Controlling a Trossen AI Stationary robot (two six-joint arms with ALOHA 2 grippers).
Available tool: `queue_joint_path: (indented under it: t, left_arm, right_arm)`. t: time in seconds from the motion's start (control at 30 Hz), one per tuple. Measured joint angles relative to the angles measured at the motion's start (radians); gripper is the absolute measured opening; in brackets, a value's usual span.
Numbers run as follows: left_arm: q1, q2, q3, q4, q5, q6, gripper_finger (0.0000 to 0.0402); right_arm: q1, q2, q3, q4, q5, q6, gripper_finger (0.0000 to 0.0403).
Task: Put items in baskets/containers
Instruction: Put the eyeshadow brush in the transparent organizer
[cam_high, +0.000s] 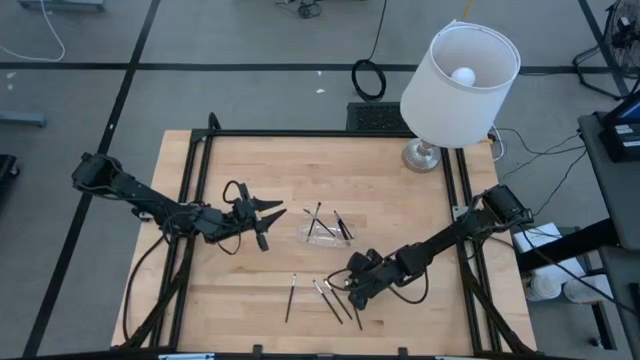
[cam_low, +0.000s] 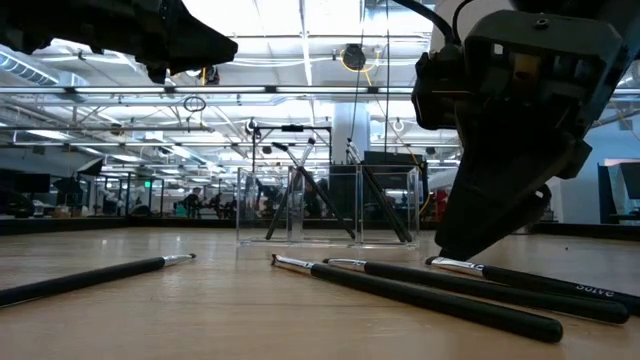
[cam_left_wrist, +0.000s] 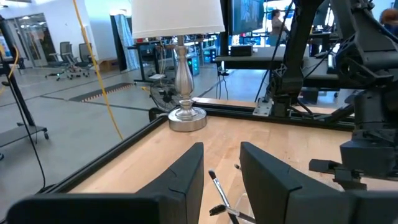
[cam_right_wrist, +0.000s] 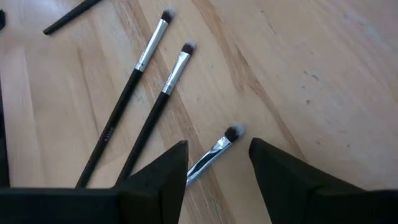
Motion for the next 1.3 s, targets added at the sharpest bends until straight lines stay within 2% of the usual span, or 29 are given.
queue_joint_path:
  t: [0.33, 0.7, 0.9, 1.3]
  left_arm:
    - [0.000, 0.000, 0.000, 0.000, 0.000, 0.000, 0.0115]
    - [-0.001, 0.000, 0.000, 0.000, 0.000, 0.000, 0.0115]
    - [-0.001, 0.000, 0.000, 0.000, 0.000, 0.000, 0.0115]
    - [0.000, 0.000, 0.000, 0.000, 0.000, 0.000, 0.0115]
  right_arm:
    - [0.000, 0.003, 0.000, 0.022, 0.028, -0.008, 0.0171]
    - [0.002, 0.091, 0.002, 0.079, 0.069, 0.023, 0.0171]
    - [0.006, 0.095, 0.002, 0.075, 0.068, 0.029, 0.0167]
    - [0.008, 0.095, 0.002, 0.033, 0.072, 0.020, 0.0083]
